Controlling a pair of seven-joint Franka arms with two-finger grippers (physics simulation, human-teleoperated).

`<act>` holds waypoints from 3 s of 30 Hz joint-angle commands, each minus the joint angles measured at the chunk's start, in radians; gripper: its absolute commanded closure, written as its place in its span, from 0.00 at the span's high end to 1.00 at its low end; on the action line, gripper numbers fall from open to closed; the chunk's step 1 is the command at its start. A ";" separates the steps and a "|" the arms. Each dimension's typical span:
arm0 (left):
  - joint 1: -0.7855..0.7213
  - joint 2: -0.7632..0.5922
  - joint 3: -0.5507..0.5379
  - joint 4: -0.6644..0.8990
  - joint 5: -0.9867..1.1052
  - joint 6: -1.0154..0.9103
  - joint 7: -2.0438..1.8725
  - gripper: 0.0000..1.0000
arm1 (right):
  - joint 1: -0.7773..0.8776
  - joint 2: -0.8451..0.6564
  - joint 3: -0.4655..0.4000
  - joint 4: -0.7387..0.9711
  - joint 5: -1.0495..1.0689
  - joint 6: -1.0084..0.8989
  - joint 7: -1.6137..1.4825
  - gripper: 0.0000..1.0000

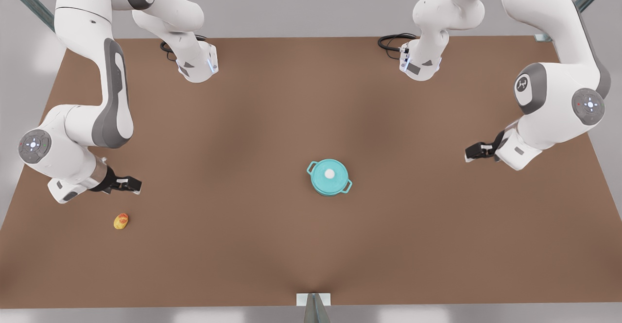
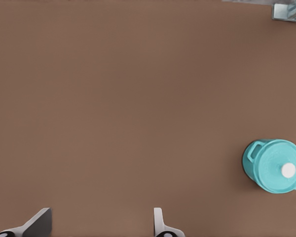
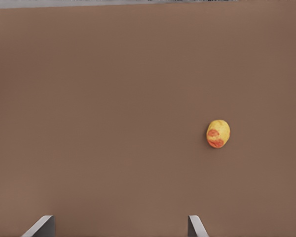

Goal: Open the pot lid and put the potato into the pot

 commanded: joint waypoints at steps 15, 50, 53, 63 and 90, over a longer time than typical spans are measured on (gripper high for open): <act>-0.509 0.542 -0.161 0.427 0.123 0.203 -0.961 1.00 | -0.074 0.287 -0.031 0.123 -0.047 0.134 0.045 1.00; -0.531 0.599 -0.141 0.234 0.269 0.435 -0.851 0.48 | -0.164 0.615 -0.048 0.252 -0.073 0.352 0.046 1.00; -0.427 0.613 -0.133 0.306 0.263 0.346 -0.711 0.48 | -0.164 0.608 -0.040 0.247 -0.069 0.349 0.054 1.00; -0.239 0.801 -0.141 0.375 0.255 0.447 -0.434 1.00 | -0.173 0.600 -0.031 0.238 -0.070 0.346 0.066 0.78; -0.057 -0.047 -0.077 0.074 0.123 -0.051 -0.052 1.00 | -0.173 0.575 -0.022 0.229 -0.069 0.332 0.092 0.54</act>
